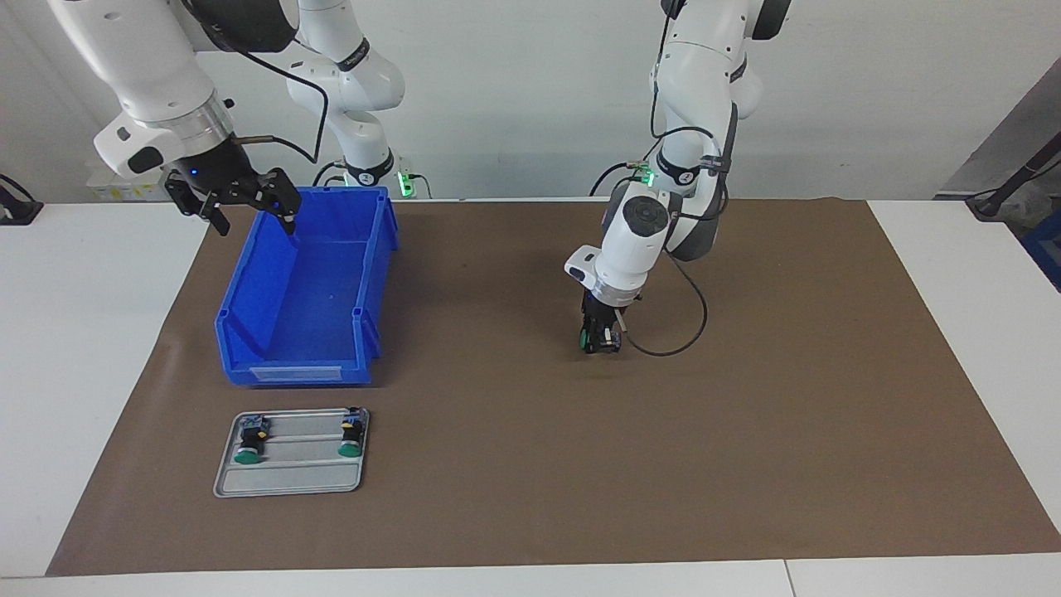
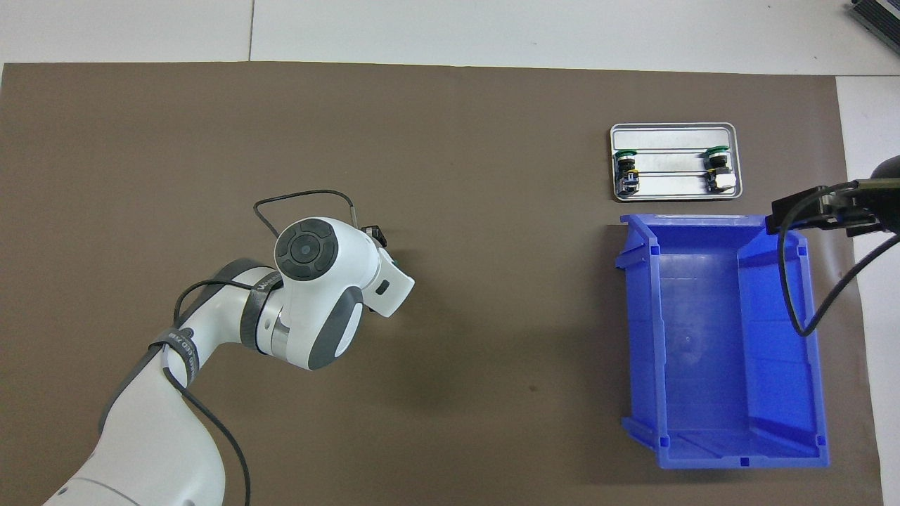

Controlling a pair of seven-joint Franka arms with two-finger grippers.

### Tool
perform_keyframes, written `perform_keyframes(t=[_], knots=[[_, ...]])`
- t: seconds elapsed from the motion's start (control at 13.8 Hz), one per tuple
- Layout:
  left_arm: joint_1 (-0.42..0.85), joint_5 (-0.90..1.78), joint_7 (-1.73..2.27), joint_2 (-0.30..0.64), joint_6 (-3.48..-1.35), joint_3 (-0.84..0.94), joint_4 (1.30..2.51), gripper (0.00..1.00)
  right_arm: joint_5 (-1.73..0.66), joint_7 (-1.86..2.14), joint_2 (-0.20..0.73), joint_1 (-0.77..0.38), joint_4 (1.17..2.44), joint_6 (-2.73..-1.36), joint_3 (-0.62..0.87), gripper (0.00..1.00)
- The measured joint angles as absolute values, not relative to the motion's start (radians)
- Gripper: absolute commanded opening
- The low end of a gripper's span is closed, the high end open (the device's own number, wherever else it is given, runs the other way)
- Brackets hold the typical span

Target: Place and press button with both arms

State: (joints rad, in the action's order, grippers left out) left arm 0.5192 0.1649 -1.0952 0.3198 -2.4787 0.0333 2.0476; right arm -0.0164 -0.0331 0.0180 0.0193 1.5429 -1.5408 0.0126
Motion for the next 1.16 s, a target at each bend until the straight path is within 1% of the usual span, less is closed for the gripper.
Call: perform_keyframes(t=[0.15, 0.44, 0.73, 0.95, 1.16], knots=[[0.519, 0.165, -1.095, 0.320, -2.479, 0.033, 2.048, 0.25, -0.016, -0.033, 0.018, 0.019, 1.543, -1.541, 0.013, 1.00], [0.517, 0.165, -1.101, 0.320, -2.492, 0.022, 2.045, 0.14, -0.016, -0.033, 0.018, 0.019, 1.543, -1.541, 0.013, 1.00], [0.501, 0.165, -1.103, 0.322, -2.500, 0.016, 2.000, 0.12, -0.016, -0.033, 0.018, 0.019, 1.543, -1.541, 0.013, 1.00], [0.461, 0.166, -1.103, 0.323, -2.461, 0.015, 1.939, 0.07, -0.016, -0.033, 0.018, 0.019, 1.543, -1.541, 0.013, 1.00], [0.409, 0.268, -1.156, 0.323, -2.392, 0.016, 1.889, 0.07, -0.016, -0.033, 0.018, 0.019, 1.543, -1.541, 0.013, 1.00]])
